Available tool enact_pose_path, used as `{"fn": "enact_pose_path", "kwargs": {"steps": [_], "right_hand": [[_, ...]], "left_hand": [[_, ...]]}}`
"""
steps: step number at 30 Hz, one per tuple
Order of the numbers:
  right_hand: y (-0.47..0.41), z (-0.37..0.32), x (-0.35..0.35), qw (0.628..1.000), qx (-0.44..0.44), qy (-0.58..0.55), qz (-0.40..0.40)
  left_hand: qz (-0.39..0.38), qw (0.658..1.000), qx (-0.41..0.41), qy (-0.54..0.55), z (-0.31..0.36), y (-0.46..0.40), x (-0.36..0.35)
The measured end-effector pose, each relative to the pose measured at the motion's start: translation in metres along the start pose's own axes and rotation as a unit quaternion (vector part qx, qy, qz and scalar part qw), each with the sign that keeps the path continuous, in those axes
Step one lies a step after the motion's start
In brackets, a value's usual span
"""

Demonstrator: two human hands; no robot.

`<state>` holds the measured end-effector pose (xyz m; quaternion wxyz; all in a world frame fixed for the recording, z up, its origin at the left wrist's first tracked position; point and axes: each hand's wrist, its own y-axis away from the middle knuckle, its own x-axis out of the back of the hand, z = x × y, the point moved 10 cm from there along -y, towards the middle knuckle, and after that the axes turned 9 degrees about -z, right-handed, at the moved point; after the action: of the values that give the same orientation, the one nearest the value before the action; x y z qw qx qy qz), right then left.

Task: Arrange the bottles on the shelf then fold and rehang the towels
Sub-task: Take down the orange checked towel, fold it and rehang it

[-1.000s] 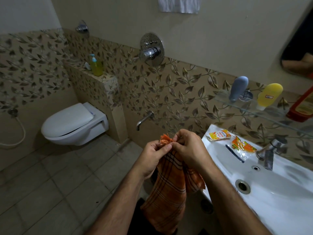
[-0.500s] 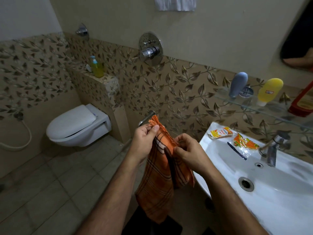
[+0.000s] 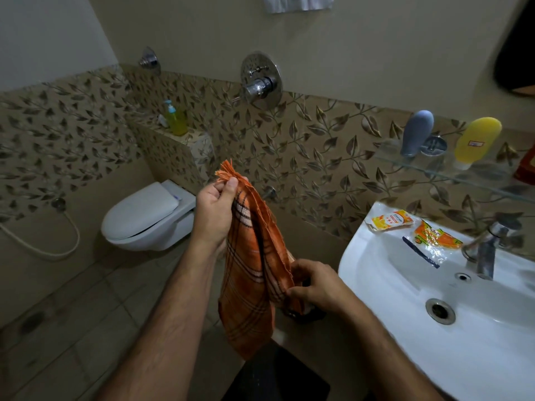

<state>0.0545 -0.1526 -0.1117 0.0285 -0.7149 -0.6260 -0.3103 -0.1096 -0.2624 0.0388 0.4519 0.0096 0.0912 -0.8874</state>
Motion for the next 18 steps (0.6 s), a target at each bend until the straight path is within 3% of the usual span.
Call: {"fn": "enact_pose_path", "kwargs": {"steps": [4, 7, 11, 16, 18], "right_hand": [[-0.007, 0.003, -0.013, 0.998, 0.005, 0.055, 0.010], [-0.007, 0.004, -0.022, 0.999, 0.035, 0.034, -0.012], [-0.003, -0.011, -0.011, 0.991, 0.104, 0.056, 0.067], [-0.025, 0.002, -0.035, 0.981, 0.008, 0.194, -0.021], [-0.025, 0.009, -0.037, 0.988, -0.007, 0.156, -0.018]], "left_hand": [[0.016, 1.000, -0.025, 0.007, 0.018, -0.004, 0.009], [0.023, 0.999, -0.034, 0.007, 0.023, -0.006, 0.017], [0.047, 0.998, -0.044, 0.001, 0.022, -0.005, 0.023], [0.051, 0.998, -0.046, 0.008, 0.021, -0.005, 0.020], [0.048, 0.998, -0.046, 0.004, 0.022, -0.006, 0.022]]}}
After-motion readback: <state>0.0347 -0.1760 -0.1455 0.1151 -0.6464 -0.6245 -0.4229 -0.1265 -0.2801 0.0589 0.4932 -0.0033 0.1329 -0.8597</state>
